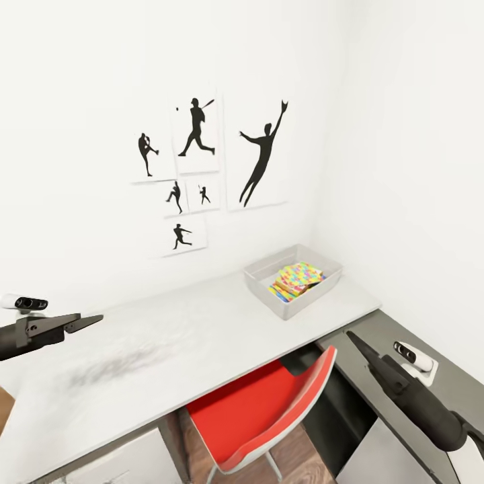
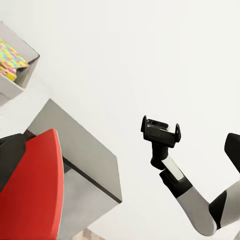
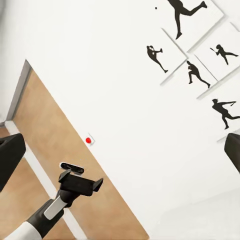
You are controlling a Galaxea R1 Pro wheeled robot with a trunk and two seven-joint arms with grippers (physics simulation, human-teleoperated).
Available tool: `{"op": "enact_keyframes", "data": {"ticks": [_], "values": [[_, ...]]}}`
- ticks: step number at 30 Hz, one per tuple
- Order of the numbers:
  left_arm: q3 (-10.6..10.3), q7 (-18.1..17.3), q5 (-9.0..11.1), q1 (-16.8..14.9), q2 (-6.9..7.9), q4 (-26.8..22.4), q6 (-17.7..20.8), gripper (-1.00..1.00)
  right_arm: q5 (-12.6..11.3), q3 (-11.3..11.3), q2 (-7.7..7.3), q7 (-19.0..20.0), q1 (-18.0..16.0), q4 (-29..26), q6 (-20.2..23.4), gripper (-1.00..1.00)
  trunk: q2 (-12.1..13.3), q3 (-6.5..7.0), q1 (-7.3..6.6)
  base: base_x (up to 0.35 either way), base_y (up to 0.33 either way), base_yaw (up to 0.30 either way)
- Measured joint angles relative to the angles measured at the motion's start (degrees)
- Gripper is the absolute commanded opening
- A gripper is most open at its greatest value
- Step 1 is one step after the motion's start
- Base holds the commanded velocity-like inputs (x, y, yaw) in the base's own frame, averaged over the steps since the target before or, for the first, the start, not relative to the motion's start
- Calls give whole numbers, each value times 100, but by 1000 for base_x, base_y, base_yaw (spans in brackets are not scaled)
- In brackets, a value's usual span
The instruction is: Put all the toys in the child's room - the three board games (two on the bed and one on the table), the two jigsaw puzzles on the table, and the tennis ball on the table - inside the toy box on the table in the child's room.
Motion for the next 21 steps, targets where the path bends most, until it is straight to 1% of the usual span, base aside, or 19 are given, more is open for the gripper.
{"op": "enact_keyframes", "data": {"ticks": [6,12,17,21], "values": [[0,0,1,0,0,-1,0,100,7,10,0,-18,0,-1,5,100,0,41,1,-37,27,207],[0,0,0,0,0,-1,0,100,24,19,5,-39,0,0,6,100,1,82,1,-143,76,208],[0,0,0,0,0,0,0,100,232,22,20,-131,0,-1,18,100,0,115,0,-64,36,208],[0,0,-1,0,0,0,0,100,314,29,38,-155,0,-2,28,100,1,143,1,-83,61,208]]}}
